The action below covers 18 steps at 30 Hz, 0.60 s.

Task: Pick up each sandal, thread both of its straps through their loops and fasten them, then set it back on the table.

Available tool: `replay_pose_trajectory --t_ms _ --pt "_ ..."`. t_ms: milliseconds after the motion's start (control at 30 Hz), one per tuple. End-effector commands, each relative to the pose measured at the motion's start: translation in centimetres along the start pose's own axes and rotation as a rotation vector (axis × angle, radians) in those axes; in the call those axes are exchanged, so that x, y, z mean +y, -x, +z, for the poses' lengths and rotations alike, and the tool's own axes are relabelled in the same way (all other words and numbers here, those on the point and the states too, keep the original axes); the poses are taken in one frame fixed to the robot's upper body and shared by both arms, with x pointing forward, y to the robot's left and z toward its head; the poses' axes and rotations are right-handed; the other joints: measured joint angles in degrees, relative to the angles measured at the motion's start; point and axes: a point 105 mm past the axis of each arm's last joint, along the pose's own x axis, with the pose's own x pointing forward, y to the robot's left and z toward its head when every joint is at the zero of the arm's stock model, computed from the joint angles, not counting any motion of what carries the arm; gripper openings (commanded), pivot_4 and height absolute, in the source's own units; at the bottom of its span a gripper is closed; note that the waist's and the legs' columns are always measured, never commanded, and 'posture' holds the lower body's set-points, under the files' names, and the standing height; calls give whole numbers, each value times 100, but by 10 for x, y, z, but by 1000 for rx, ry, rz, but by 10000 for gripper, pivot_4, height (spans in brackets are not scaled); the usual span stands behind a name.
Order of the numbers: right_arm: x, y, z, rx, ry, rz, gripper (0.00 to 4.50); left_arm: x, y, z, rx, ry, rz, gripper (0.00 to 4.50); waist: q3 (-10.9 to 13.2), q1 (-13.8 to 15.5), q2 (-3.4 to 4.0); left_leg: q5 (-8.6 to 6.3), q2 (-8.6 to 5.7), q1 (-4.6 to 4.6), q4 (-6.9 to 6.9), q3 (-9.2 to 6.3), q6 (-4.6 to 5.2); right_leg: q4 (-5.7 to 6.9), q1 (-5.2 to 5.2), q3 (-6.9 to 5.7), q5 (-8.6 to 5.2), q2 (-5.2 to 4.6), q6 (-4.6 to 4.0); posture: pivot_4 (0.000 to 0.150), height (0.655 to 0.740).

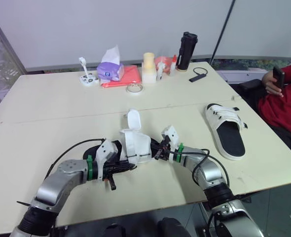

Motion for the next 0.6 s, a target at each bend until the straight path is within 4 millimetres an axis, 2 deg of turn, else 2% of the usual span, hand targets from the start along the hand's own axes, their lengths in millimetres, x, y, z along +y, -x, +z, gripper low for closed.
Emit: replay_pose_trajectory --t_ms 33,200,333,467,600 --pt "-1 2 -38 124 -76 -35 0 -1 -1 8 -24 -18 -13 1613 0 2 0 0 0 0 0 0 0 0 0 0 0 0 0 1500 7400" --pt "-1 3 -39 126 -75 -34 0 -11 4 16 -37 58 -81 1613 0 -2 0 0 0 0 0 0 0 0 0 0 0 0 0 1500 7400" --pt "-1 2 -39 129 -75 -33 0 -29 21 24 -26 177 -222 1613 1 -6 0 0 1 -1 0 -1 0 0 -2 0 0 1 0 1500 7400" --pt "0 2 -41 132 -77 -29 0 -35 28 45 -109 276 -287 1613 1 -2 -2 0 1 -2 -2 -3 0 1 -4 0 0 0 1 1500 7400" --pt "1 1 -41 132 -80 -27 0 -21 23 79 -300 348 -254 1613 1 4 -3 0 0 -2 0 -4 0 1 -1 -2 6 0 12 1500 7400"
